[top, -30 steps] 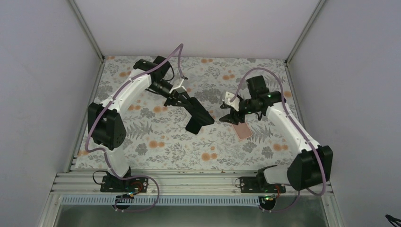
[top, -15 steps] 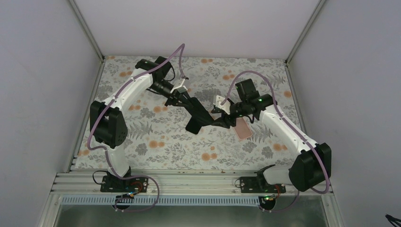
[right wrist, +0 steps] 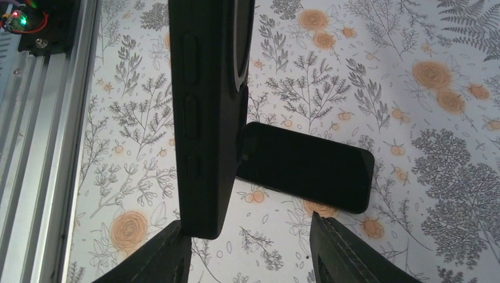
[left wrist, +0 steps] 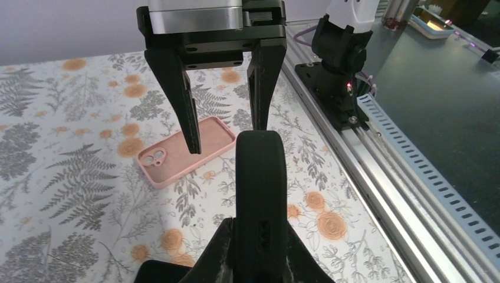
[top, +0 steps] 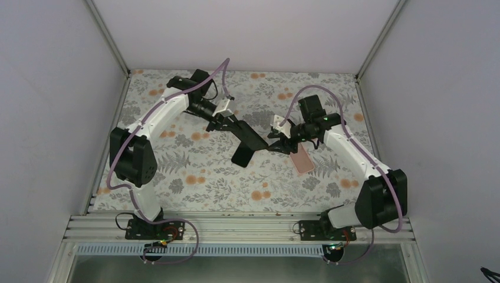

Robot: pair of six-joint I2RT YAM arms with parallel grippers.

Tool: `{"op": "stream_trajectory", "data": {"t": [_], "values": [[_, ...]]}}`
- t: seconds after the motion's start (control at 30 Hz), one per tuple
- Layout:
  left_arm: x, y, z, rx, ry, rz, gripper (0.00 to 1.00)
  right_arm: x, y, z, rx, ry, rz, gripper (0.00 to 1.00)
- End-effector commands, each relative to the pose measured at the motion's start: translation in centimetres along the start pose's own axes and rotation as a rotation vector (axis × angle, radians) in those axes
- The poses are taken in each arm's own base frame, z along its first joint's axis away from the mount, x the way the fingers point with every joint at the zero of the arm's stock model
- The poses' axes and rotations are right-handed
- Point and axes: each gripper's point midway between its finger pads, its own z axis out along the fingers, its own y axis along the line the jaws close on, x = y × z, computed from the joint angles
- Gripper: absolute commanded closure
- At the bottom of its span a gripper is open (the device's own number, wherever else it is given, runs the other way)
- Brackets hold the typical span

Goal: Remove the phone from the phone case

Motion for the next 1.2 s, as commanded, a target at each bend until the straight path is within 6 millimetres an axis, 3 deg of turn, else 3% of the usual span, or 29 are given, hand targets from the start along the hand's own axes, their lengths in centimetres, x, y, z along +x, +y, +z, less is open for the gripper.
{"op": "stream_trajectory", "data": {"t": [0.0,0.4,0.93,1.17], "values": [[-3.1,-3.8,0.0,0.081,-0.102,-0.028,0.98,1.1,-4.9,-1.4,0.146,0.066,-0.079,0.49],[-3.2,-5.9,2.9,0.18,-0.093,-0.044,0.98,-0.2,-8.5,-1.3,0.191,0.057,-0.123,0.55],[-2.2,-6.6,4.5,0.222,-0.052,-0.073,0.98,0.2,-11.7,-2.5,0.302,0.114,-0.166,0.58],[-1.8,-7.1,5.2,0.248,-0.046,-0.091,0.98,-0.8,-13.4,-3.1,0.366,0.099,-0.172,0.6]]}}
